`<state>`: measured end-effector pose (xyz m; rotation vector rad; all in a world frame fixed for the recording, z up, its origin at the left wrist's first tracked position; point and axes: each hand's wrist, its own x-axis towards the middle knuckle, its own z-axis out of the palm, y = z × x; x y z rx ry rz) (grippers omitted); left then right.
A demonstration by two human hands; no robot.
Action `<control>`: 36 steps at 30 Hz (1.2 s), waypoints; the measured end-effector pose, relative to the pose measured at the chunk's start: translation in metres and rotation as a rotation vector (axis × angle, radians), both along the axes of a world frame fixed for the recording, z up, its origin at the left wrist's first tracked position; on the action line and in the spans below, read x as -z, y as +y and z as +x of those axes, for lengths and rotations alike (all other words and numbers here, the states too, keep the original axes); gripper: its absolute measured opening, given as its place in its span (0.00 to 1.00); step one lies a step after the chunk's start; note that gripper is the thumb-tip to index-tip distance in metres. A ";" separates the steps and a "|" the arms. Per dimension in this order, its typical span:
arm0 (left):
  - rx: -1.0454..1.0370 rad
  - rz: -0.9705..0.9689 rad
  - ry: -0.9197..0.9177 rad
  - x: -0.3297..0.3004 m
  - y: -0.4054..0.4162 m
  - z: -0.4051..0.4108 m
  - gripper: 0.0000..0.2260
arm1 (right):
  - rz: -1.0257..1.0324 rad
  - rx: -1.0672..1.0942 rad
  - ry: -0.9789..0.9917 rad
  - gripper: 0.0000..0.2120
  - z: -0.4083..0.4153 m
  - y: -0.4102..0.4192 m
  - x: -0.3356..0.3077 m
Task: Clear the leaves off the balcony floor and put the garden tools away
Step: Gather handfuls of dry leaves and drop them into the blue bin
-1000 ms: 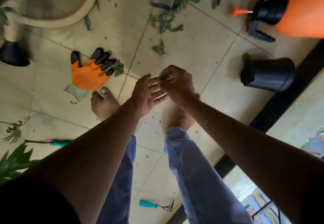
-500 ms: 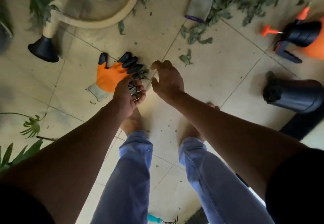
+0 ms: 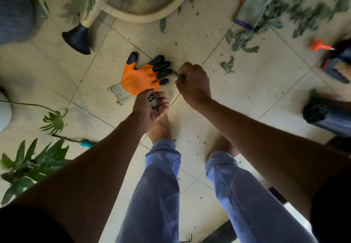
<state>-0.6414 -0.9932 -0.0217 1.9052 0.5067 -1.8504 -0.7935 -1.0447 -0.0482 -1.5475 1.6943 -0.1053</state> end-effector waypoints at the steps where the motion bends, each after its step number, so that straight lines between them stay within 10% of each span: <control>1: -0.012 -0.003 0.012 -0.002 -0.002 -0.003 0.18 | -0.011 0.019 -0.084 0.08 0.001 0.004 -0.012; 10: -0.220 -0.114 0.180 -0.016 -0.018 -0.021 0.10 | -0.097 -0.115 -0.200 0.18 0.012 0.047 -0.074; 17: -0.310 -0.162 0.231 -0.011 -0.018 -0.025 0.12 | -0.259 -0.205 -0.226 0.06 0.004 0.053 -0.081; 27: -0.244 -0.072 0.234 0.009 -0.023 -0.031 0.13 | -0.151 -0.040 0.383 0.17 -0.096 -0.010 0.001; 36: -0.224 -0.070 0.262 0.020 -0.033 -0.052 0.12 | -0.040 -0.130 0.308 0.09 -0.104 -0.040 0.028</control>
